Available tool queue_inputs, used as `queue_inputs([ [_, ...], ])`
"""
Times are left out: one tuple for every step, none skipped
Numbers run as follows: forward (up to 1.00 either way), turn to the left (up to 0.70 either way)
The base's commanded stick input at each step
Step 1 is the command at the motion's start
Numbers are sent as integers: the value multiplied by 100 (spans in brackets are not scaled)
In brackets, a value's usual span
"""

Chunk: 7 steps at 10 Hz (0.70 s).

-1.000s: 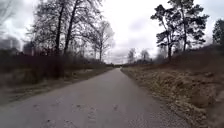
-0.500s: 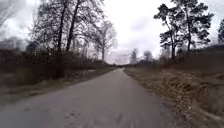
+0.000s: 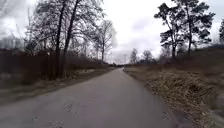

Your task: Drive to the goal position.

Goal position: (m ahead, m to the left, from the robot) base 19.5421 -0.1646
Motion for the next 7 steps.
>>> queue_inputs([
  [70,0],
  [70,0],
  [70,0],
  [70,0],
  [70,0],
  [70,0],
  [70,0],
])
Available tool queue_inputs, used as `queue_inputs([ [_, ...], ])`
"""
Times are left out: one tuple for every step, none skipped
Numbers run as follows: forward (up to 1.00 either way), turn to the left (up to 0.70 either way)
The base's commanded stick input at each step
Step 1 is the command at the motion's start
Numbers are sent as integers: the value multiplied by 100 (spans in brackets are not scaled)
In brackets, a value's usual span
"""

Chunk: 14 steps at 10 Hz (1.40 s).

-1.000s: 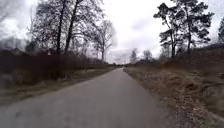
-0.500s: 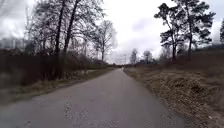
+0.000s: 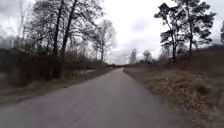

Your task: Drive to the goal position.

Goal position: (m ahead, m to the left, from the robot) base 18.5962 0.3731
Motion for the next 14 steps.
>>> queue_inputs([
  [70,0],
  [70,-5],
  [70,-25],
  [70,-15],
  [70,-2],
  [70,0],
  [70,0],
  [70,0],
  [70,0],
  [70,0],
  [70,0],
  [70,0],
  [70,0],
  [70,0],
])
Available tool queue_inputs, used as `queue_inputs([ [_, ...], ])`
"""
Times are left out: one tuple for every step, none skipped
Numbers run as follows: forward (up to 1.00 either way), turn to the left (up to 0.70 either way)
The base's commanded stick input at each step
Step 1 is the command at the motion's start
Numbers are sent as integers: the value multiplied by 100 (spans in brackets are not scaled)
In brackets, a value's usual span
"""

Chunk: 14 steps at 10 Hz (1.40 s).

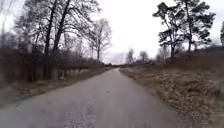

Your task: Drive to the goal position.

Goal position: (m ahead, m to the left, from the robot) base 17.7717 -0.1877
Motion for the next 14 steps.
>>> queue_inputs([
  [70,0],
  [70,0],
  [70,0],
  [70,0],
  [70,0],
  [70,0],
  [70,0],
  [70,0],
  [70,0],
  [70,0],
  [70,0],
  [70,0],
  [70,0],
  [70,0],
])
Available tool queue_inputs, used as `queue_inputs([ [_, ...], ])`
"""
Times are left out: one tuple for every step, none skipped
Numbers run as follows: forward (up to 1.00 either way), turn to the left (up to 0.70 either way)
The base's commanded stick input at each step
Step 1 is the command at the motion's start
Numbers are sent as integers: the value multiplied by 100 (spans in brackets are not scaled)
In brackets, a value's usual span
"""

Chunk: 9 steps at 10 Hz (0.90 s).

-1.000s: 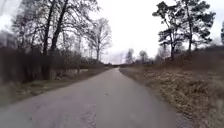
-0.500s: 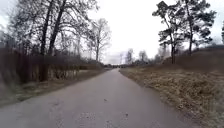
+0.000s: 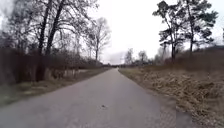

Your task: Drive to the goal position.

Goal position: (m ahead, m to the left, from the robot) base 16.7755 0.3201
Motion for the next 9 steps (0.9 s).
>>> queue_inputs([
  [70,0],
  [70,0],
  [70,0],
  [70,0],
  [70,0],
  [70,0],
  [70,0],
  [70,0],
  [70,0],
])
